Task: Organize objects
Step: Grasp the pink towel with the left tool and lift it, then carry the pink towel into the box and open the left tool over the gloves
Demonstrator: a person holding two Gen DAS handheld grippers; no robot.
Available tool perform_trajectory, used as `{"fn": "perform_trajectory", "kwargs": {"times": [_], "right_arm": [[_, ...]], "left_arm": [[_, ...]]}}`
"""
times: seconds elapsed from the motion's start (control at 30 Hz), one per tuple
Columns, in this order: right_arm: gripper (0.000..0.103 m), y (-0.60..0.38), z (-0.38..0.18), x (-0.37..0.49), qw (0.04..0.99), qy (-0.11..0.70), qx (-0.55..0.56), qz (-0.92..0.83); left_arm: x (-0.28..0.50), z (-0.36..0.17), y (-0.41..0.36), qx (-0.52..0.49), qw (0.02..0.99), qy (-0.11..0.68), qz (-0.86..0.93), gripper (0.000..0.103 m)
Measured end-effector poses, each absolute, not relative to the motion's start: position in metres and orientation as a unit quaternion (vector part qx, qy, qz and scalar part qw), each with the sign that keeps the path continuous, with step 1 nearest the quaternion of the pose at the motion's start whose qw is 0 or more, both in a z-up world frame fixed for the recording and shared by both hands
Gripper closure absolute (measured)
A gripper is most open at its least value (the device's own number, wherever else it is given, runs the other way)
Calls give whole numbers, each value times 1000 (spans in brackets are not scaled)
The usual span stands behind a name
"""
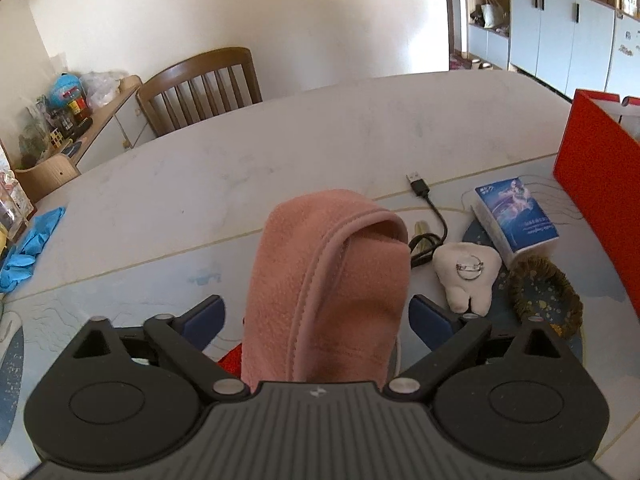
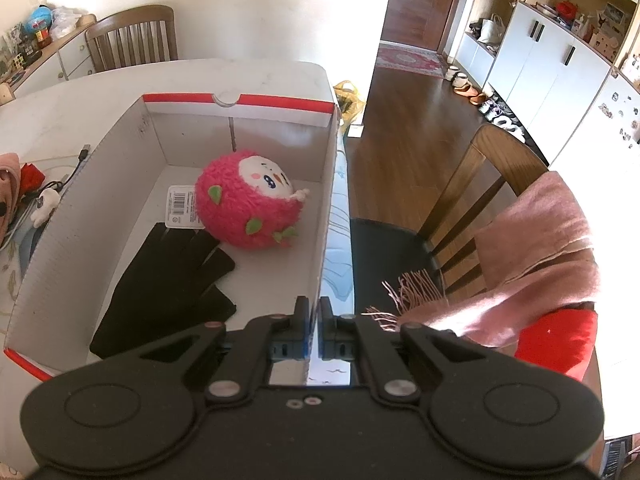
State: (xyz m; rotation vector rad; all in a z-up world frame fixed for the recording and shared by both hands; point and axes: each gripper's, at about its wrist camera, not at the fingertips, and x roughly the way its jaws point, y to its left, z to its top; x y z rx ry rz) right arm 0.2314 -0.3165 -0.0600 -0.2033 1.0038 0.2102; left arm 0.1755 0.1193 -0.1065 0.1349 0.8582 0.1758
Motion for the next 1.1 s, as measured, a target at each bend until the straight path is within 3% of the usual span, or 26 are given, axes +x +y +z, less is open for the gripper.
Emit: {"fn": "perform_trajectory", "kwargs": {"times": [0.03,0.1,0.23,0.27,0.4,1.1], "right_arm": [[100,-316,-60,231,866,479,-98,101],[100,-316,-60,231,866,479,-98,101],[100,-317,-61,232,867,479,-97,102],[100,-317,-61,232,866,479,-97,102],[100,-316,-61,233,866,479,-97,103],[100,-318,-63,234,869,475,-88,108]], "left_arm": [[175,-105,120,64,905,413,83,16],[172,-104,120,60,905,413,78,35],[169,-102,121,47,903,422,71,58],[168,-101,121,46,902,423,72,69],[161,-92,125,32,904,421,70,85],[127,18,73,-51,930,362,-43,89]]}}
